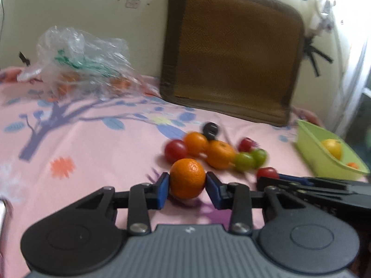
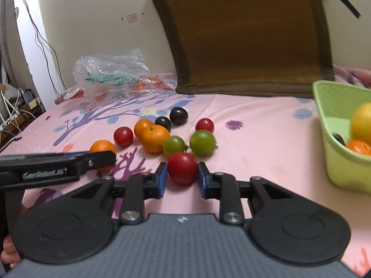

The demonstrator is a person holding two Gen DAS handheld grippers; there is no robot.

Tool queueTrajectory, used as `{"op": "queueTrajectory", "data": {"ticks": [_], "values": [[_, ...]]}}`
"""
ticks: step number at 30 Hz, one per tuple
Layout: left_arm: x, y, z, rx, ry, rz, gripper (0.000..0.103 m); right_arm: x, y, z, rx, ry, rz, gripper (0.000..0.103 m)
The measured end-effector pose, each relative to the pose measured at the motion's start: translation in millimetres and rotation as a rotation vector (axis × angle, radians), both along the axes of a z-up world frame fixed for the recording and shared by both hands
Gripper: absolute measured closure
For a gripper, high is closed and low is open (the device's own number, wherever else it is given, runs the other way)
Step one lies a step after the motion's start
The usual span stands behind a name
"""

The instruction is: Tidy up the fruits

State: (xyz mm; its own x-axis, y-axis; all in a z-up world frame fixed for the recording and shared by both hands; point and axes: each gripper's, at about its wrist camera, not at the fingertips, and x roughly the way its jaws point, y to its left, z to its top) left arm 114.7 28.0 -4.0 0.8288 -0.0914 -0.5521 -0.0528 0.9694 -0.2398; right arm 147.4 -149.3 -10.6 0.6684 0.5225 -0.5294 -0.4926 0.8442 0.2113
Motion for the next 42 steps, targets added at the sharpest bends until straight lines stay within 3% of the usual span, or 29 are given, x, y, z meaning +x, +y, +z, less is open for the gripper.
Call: {"op": "queueTrajectory", "data": {"ticks": [4, 10, 14, 18, 20, 24, 42], "values": [[-23.7, -29.2, 1.0, -0.007, -0.007, -0.094, 0.069, -34.4, -23.5, -1.5, 0.01, -0.017, -0.034, 0.073], [-46.3, -82.9, 6.3, -0.001, -0.038, -0.255, 0.068, -101.6, -71.5, -2.3, -0.016, -0.104, -0.184, 0.072], [-54.6, -109.7, 0.3, 0.022, -0.039, -0.314, 0.068, -123.6, -92.3, -7.2, -0.035, -0.1, -0.246, 0.072], [-58.5, -122.2, -5.0, 0.082, -0.048, -0.305, 0.064, -128.8, -93.2, -15.0, -0.049, -0.111, -0.247, 0.07], [-58.2, -124.6, -5.9, 0.1, -0.04, -0.288, 0.052, -129.3, -86.6, -19.4, -0.079, -0.14, -0.244, 0.061], [-58.0, -123.9, -5.8, 0.103, -0.037, -0.284, 0.051, -135.5, -80.7, -21.4, -0.126, -0.183, -0.224, 0.057], [-62.6, -119.8, -4.9, 0.118, -0.052, -0.255, 0.046, -144.3, -76.1, -23.6, -0.151, -0.236, -0.249, 0.054]]}}
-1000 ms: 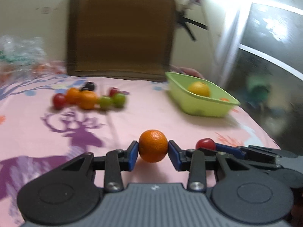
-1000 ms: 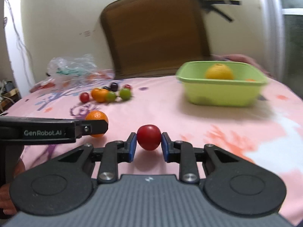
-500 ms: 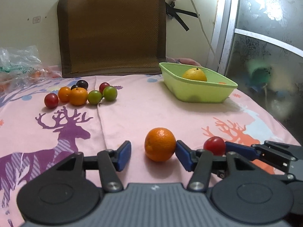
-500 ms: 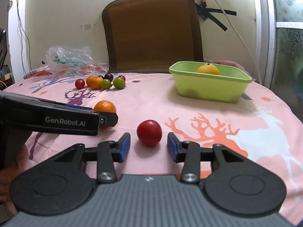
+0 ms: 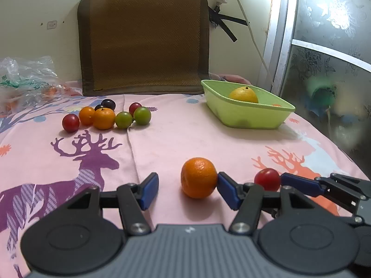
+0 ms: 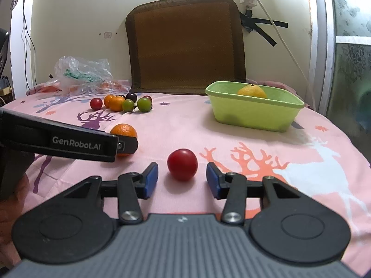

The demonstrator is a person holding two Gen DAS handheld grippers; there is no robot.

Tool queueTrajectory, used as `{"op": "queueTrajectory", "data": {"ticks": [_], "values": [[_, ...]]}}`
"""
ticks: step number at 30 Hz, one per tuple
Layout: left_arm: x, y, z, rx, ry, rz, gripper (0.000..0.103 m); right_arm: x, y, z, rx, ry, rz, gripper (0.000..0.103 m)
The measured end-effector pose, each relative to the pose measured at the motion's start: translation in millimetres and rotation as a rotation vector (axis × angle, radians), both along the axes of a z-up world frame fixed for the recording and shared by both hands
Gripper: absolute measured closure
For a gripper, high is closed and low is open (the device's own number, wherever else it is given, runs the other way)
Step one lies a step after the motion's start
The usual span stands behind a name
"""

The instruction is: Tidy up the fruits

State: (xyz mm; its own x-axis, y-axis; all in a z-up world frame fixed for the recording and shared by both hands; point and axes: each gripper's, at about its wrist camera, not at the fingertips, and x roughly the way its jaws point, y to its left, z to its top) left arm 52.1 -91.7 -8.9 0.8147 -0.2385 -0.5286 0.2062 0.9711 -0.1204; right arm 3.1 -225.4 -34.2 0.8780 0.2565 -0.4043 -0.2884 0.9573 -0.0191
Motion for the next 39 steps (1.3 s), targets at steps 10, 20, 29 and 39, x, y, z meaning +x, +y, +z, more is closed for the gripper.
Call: {"op": "queueTrajectory", "data": {"ticks": [10, 20, 29, 39], "values": [[-1.1, 0.8, 0.5, 0.004, -0.006, 0.006, 0.045, -2.2, 1.0, -0.2, -0.003, -0.011, 0.0, 0.054], [-4.5, 4.6, 3.3, -0.002, -0.042, 0.045, 0.011, -1.5, 0.9, 0.0, -0.005, -0.008, 0.004, 0.053], [-9.8, 8.1, 5.1, -0.029, -0.079, 0.068, 0.001, -1.4, 0.8, -0.1, -0.004, -0.007, 0.005, 0.053], [-10.2, 13.3, 4.3, -0.083, -0.073, 0.058, 0.0, -0.6, 2.2, -1.8, -0.005, -0.001, 0.01, 0.053]]}}
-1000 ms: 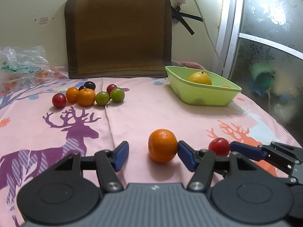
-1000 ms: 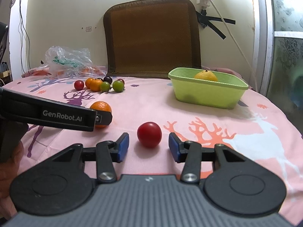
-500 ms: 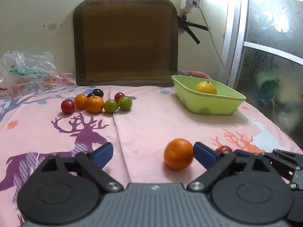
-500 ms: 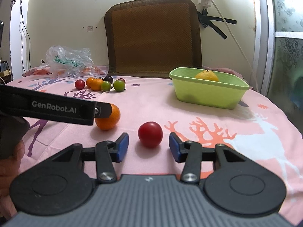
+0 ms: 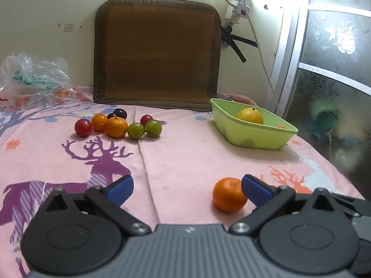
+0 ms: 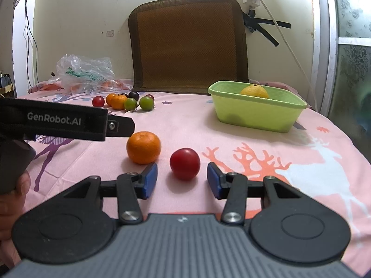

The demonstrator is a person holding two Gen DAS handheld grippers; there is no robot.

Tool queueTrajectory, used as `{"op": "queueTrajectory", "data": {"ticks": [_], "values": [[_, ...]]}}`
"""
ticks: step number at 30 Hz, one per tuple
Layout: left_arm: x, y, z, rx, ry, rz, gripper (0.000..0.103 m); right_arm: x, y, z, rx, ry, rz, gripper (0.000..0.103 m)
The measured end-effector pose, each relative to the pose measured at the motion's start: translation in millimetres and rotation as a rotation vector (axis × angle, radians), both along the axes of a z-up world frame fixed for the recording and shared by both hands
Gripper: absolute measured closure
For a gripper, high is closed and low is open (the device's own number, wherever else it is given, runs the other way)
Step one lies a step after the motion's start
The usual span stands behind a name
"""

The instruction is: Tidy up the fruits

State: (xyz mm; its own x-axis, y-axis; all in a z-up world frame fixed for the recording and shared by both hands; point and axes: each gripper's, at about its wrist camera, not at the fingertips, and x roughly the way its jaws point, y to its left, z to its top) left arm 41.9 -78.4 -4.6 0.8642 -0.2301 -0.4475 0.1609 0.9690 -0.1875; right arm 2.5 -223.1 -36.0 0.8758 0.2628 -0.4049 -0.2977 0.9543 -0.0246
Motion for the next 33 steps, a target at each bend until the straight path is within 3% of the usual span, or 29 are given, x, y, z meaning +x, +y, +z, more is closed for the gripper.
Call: {"op": "queueTrajectory", "data": {"ticks": [20, 27, 33], "values": [[2.2, -3.6, 0.3, 0.024, 0.026, 0.001, 0.0, -0.7, -1.0, 0.3, 0.002, -0.003, 0.003, 0.05], [3.4, 2.9, 0.5, -0.034, 0.019, -0.043, 0.001, -1.0, -0.4, 1.0, -0.002, 0.0, 0.005, 0.05], [11.6, -6.6, -0.3, -0.029, 0.051, -0.124, 0.018, 0.4, 0.3, 1.6, -0.009, 0.008, 0.013, 0.05]]}}
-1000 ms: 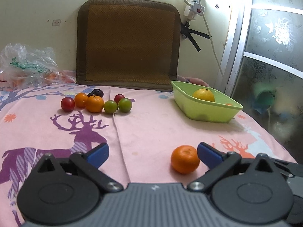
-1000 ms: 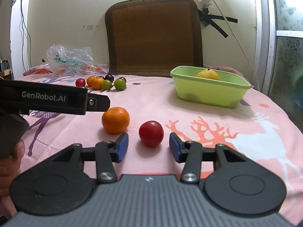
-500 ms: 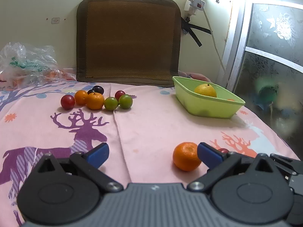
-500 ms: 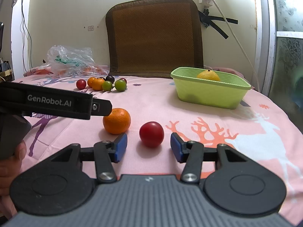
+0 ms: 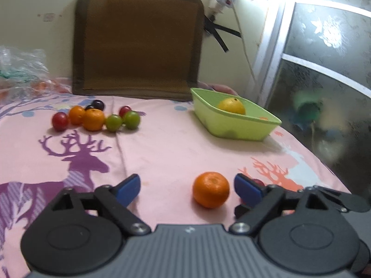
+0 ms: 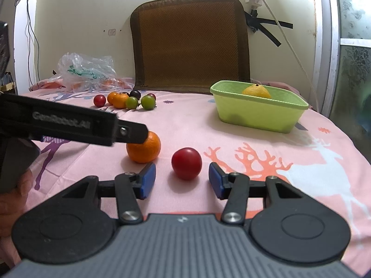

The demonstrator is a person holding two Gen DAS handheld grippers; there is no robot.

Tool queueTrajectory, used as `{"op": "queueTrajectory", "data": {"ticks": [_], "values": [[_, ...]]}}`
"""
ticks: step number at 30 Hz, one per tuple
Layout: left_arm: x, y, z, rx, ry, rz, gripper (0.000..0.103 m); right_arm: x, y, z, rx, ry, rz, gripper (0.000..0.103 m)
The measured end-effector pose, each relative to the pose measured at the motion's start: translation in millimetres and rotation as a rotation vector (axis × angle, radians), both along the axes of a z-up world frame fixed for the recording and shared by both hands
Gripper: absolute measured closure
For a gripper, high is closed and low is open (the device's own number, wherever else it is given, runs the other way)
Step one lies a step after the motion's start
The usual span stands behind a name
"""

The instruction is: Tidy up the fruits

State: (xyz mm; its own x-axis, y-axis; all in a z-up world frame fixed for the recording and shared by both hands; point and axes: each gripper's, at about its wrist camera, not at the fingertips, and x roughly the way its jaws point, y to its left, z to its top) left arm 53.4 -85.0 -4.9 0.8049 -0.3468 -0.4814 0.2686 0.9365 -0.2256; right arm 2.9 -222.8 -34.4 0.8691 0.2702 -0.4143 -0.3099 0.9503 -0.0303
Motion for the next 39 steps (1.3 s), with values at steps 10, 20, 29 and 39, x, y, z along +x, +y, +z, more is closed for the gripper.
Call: {"op": "queueTrajectory", "data": {"ticks": [10, 20, 29, 39], "values": [[13.2, -22.5, -2.9, 0.058, 0.043, -0.087, 0.056, 7.7, -0.4, 0.0, 0.002, 0.031, -0.014, 0.052], [14.7, -27.6, 15.7, 0.008, 0.015, -0.131, 0.065, 3.3, -19.8, 9.1, 0.066, -0.019, -0.029, 0.073], [101.7, -84.1, 59.4, 0.073, -0.053, -0.136, 0.064, 75.0, -69.1, 40.8, 0.031, -0.153, -0.147, 0.073], [172.9, -121.4, 44.4, 0.144, -0.01, -0.046, 0.037, 133.8, -83.3, 34.0, 0.012, -0.14, -0.166, 0.046]]}}
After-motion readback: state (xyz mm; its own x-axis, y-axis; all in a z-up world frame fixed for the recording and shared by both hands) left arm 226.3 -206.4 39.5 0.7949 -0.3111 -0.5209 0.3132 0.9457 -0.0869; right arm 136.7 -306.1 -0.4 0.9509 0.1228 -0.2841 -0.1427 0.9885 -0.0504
